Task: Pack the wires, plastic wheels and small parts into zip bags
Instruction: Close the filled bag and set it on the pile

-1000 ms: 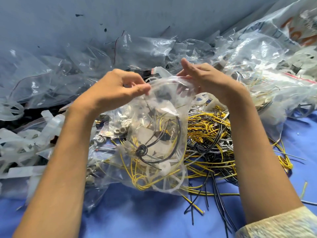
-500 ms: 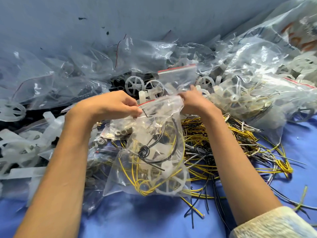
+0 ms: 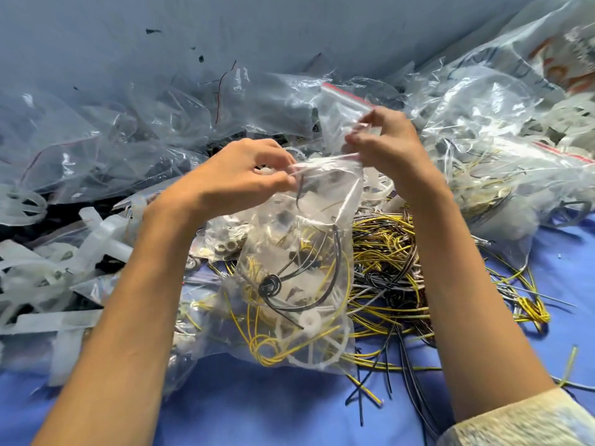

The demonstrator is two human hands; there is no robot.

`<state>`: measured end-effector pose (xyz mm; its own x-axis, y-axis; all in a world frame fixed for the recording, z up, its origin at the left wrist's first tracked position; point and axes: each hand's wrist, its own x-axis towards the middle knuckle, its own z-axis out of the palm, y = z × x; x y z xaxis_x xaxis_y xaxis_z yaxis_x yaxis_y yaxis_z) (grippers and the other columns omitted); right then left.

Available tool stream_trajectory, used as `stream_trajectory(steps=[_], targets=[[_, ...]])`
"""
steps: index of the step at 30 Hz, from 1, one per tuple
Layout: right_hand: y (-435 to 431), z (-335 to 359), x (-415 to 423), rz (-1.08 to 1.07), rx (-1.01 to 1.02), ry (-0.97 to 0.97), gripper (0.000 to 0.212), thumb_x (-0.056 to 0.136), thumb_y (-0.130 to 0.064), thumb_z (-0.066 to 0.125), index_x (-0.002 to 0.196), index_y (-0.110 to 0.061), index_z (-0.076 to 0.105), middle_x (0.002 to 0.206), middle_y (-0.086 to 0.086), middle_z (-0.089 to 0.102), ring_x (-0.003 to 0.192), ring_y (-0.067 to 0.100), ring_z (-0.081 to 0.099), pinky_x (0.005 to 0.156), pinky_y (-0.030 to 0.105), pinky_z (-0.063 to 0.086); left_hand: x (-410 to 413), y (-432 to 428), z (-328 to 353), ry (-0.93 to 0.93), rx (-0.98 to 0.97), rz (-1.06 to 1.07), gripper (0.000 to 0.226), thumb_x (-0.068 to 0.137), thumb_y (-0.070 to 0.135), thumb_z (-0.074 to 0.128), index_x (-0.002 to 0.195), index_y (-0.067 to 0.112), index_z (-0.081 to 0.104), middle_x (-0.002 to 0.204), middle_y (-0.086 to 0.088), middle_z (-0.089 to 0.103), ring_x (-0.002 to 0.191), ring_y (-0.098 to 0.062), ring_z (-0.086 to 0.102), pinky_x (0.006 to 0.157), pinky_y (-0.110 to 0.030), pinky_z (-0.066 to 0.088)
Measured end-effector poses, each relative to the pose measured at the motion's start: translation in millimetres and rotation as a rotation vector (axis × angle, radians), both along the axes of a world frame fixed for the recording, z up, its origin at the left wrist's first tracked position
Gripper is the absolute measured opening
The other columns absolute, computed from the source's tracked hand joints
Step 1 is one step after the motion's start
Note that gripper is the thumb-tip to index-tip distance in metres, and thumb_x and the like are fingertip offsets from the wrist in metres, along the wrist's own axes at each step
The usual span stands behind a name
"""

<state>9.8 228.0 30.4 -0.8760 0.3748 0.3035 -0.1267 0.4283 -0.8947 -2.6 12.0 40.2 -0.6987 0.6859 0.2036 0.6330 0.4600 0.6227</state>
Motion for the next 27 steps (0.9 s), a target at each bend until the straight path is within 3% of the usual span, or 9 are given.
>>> stream_trajectory(steps=[4, 7, 9, 11, 14, 17, 20, 24, 27], targets=[[-8.5, 17.8, 11.7, 0.325, -0.351, 0.128, 0.02, 0.083, 0.005, 0.062, 0.075, -0.011, 0.053, 0.08, 0.004, 0.057, 0.065, 0.013, 0.065, 0.061, 0.025, 0.055, 2.7, 1.2, 1.7, -0.009, 0.13, -0.036, 0.049, 0.089, 0.045, 0.053, 0.047, 0.024, 0.063, 0.081, 0.008, 0.067, 0.068, -0.013, 0.057, 0.066, -0.022, 0.037], [-11.9, 23.7, 18.1, 0.537, -0.378, 0.104, 0.01, 0.074, -0.005, 0.063, 0.073, -0.011, 0.055, 0.086, 0.008, 0.053, 0.08, 0.025, 0.058, 0.079, 0.039, 0.055, 6.1, 1.0, 5.7, -0.081, 0.229, -0.039, 0.047, 0.09, 0.05, 0.046, 0.064, 0.021, 0.074, 0.047, 0.006, 0.051, 0.05, -0.017, 0.043, 0.055, -0.014, 0.036], [-14.7, 24.3, 20.4, 0.587, -0.3, 0.038, 0.011, 0.073, -0.013, 0.066, 0.074, -0.012, 0.055, 0.08, 0.006, 0.052, 0.079, 0.023, 0.054, 0.081, 0.041, 0.05, 5.4, 1.2, 5.3, -0.078, 0.17, -0.041, 0.05, 0.087, 0.056, 0.05, 0.07, 0.017, 0.076, 0.06, -0.013, 0.063, 0.061, -0.024, 0.055, 0.071, -0.026, 0.05], [-18.8, 24.0, 22.7, 0.574, -0.159, -0.005, 0.019, 0.075, -0.024, 0.07, 0.074, -0.014, 0.054, 0.072, 0.004, 0.048, 0.068, 0.018, 0.045, 0.069, 0.037, 0.04, 5.6, 0.5, 5.4, -0.069, 0.106, -0.04, 0.045, 0.084, 0.061, 0.053, 0.077, 0.024, 0.078, 0.083, -0.028, 0.066, 0.072, -0.019, 0.054, 0.073, -0.033, 0.042], [-21.2, 23.6, 23.9, 0.519, -0.061, 0.066, 0.034, 0.075, -0.023, 0.074, 0.064, -0.018, 0.042, 0.079, 0.015, 0.04, 0.062, 0.017, 0.037, 0.058, 0.031, 0.029, 9.2, -0.4, 9.0, -0.105, 0.064, -0.057, 0.04, 0.078, 0.062, 0.054, 0.082, 0.03, 0.077, 0.074, -0.003, 0.072, 0.073, -0.005, 0.063, 0.075, -0.02, 0.044], [-18.1, 25.8, 25.3, 0.549, -0.184, 0.154, 0.034, 0.073, -0.005, 0.075, 0.069, -0.016, 0.043, 0.076, 0.013, 0.046, 0.06, 0.01, 0.051, 0.06, 0.027, 0.036, 6.3, -2.1, 7.8, -0.058, 0.02, -0.009, 0.055, 0.074, 0.067, 0.052, 0.078, 0.016, 0.071, 0.088, -0.022, 0.067, 0.083, -0.026, 0.065, 0.084, -0.038, 0.044], [-18.4, 30.1, 27.3, 0.572, -0.174, 0.166, 0.03, 0.071, -0.002, 0.077, 0.086, -0.015, 0.054, 0.09, -0.001, 0.06, 0.076, 0.015, 0.06, 0.072, 0.032, 0.049, 5.3, -2.1, 6.7, -0.026, 0.043, -0.012, 0.047, 0.074, 0.065, 0.055, 0.071, 0.02, 0.069, 0.09, -0.014, 0.066, 0.086, -0.032, 0.061, 0.081, -0.035, 0.043], [-22.7, 32.9, 30.4, 0.534, -0.116, 0.091, 0.049, 0.07, -0.001, 0.076, 0.111, -0.014, 0.054, 0.108, 0.002, 0.057, 0.091, 0.015, 0.058, 0.085, 0.036, 0.053, 7.4, -1.9, 7.5, -0.009, 0.147, -0.017, 0.025, 0.073, 0.053, 0.062, 0.068, 0.03, 0.072, 0.08, 0.018, 0.06, 0.077, 0.004, 0.057, 0.072, -0.01, 0.04], [-24.5, 34.3, 31.0, 0.512, -0.148, 0.05, 0.052, 0.072, 0.003, 0.073, 0.118, -0.011, 0.053, 0.11, 0.004, 0.057, 0.091, 0.015, 0.061, 0.088, 0.036, 0.053, 7.3, -2.4, 6.9, -0.006, 0.223, -0.035, 0.018, 0.074, 0.044, 0.066, 0.07, 0.028, 0.073, 0.092, 0.018, 0.06, 0.091, 0.005, 0.056, 0.079, -0.008, 0.039]])
